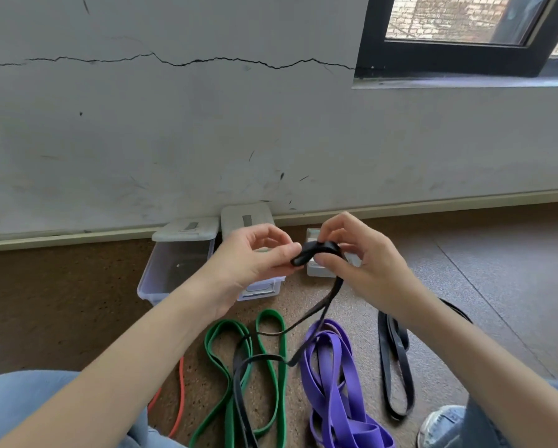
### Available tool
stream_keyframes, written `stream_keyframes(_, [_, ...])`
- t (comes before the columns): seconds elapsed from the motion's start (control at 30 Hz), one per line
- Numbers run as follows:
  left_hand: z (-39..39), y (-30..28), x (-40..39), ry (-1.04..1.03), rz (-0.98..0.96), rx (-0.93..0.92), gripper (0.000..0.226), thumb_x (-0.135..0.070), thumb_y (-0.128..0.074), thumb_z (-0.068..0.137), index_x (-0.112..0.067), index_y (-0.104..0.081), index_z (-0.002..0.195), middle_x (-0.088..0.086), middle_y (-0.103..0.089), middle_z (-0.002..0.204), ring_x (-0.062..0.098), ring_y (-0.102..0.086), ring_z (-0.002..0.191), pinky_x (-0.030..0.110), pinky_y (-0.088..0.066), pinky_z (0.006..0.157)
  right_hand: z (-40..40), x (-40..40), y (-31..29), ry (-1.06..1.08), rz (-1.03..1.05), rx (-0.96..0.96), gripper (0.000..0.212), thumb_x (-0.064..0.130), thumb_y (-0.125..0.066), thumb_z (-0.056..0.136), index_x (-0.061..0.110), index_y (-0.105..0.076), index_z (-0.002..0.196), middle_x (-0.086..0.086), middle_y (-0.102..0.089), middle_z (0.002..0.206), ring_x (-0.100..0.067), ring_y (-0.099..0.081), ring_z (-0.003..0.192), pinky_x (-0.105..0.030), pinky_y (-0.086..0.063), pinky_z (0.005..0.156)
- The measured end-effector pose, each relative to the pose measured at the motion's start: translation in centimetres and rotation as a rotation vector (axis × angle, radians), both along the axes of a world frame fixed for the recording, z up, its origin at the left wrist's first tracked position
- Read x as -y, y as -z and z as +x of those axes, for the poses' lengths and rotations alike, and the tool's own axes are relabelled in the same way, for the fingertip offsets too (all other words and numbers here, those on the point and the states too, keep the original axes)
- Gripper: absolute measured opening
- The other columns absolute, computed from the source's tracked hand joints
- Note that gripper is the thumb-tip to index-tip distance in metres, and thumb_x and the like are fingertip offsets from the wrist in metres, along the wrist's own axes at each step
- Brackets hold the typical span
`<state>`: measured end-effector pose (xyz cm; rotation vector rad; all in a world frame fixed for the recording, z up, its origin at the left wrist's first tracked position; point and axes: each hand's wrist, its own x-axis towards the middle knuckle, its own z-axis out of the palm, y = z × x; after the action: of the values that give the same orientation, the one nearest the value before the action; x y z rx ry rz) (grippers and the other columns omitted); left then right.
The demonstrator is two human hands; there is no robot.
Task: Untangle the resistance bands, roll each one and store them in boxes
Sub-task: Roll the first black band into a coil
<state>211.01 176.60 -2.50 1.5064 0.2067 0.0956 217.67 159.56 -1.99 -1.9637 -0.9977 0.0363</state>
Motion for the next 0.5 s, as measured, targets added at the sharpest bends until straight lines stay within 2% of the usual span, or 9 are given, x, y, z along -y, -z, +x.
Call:
stream_keyframes(0.07, [0.05, -0.02, 0.04, -0.002, 0.297, 0.004, 0.009, -0.018, -0.072, 0.078, -0.02, -0.066, 0.072, 0.004, -0.07, 0.076, 0.012, -0.067, 0.074, 0.022, -0.053, 0.073, -0.22, 0.34, 0.03, -0.026, -0.001, -0.01, 0.023, 0.007, -0.064, 0.085, 0.023, -0.05, 0.092, 0.007, -0.061, 0.081, -0.012, -0.062, 0.077, -0.029, -0.054, 0.075])
stream_keyframes(0.13, [0.1, -0.27, 0.04, 0.005, 0.422, 0.033, 0.01, -0.02, -0.073, 0.078, -0.025, -0.068, 0.071, -0.002, -0.072, 0.075, 0.011, -0.068, 0.077, 0.025, -0.051, 0.077, -0.39, 0.47, 0.02, -0.049, -0.023, 0.055, 0.021, 0.007, -0.064, 0.085, 0.02, -0.051, 0.094, 0.008, -0.062, 0.079, -0.002, -0.059, 0.073, -0.015, -0.047, 0.067])
stream_keyframes(0.2, [0.06, -0.48, 0.09, 0.035, 0.434, 0.069, 0.013, -0.017, -0.073, 0.078, -0.029, -0.068, 0.077, -0.006, -0.073, 0.078, 0.011, -0.07, 0.08, 0.026, -0.052, 0.079, -0.37, 0.54, -0.06, -0.051, -0.03, 0.098, 0.022, 0.005, -0.065, 0.084, 0.02, -0.051, 0.093, 0.008, -0.063, 0.079, 0.007, -0.055, 0.069, -0.008, -0.04, 0.063])
stream_keyframes(0.27, [-0.14, -0.58, 0.35, 0.103, 0.427, 0.072, 0.02, -0.01, -0.072, 0.079, -0.03, -0.067, 0.083, -0.011, -0.074, 0.082, 0.007, -0.07, 0.082, 0.019, -0.053, 0.077, -0.34, 0.47, -0.15, -0.038, -0.031, 0.111, 0.02, 0.005, -0.066, 0.083, 0.017, -0.054, 0.093, 0.008, -0.064, 0.08, 0.006, -0.055, 0.066, -0.008, -0.039, 0.063])
stream_keyframes(0.37, [-0.39, -0.5, 0.94, 0.199, 0.305, 0.036, 0.023, -0.004, -0.073, 0.076, -0.022, -0.07, 0.089, -0.006, -0.075, 0.086, 0.005, -0.069, 0.084, 0.01, -0.05, 0.071, -0.47, 0.3, -0.19, -0.017, -0.014, 0.103, 0.018, 0.006, -0.068, 0.081, 0.013, -0.057, 0.094, 0.002, -0.068, 0.081, -0.009, -0.061, 0.072, -0.021, -0.048, 0.068])
stream_keyframes(0.5, [-0.26, -0.1, 0.72, 0.153, 0.242, -0.001, 0.017, -0.007, -0.075, 0.073, -0.016, -0.074, 0.088, 0.002, -0.075, 0.085, 0.01, -0.07, 0.082, 0.018, -0.055, 0.076, -0.43, 0.3, -0.15, -0.052, -0.027, -0.049, 0.028, 0.006, -0.066, 0.082, 0.021, -0.047, 0.098, 0.004, -0.068, 0.085, -0.012, -0.066, 0.08, -0.033, -0.055, 0.077])
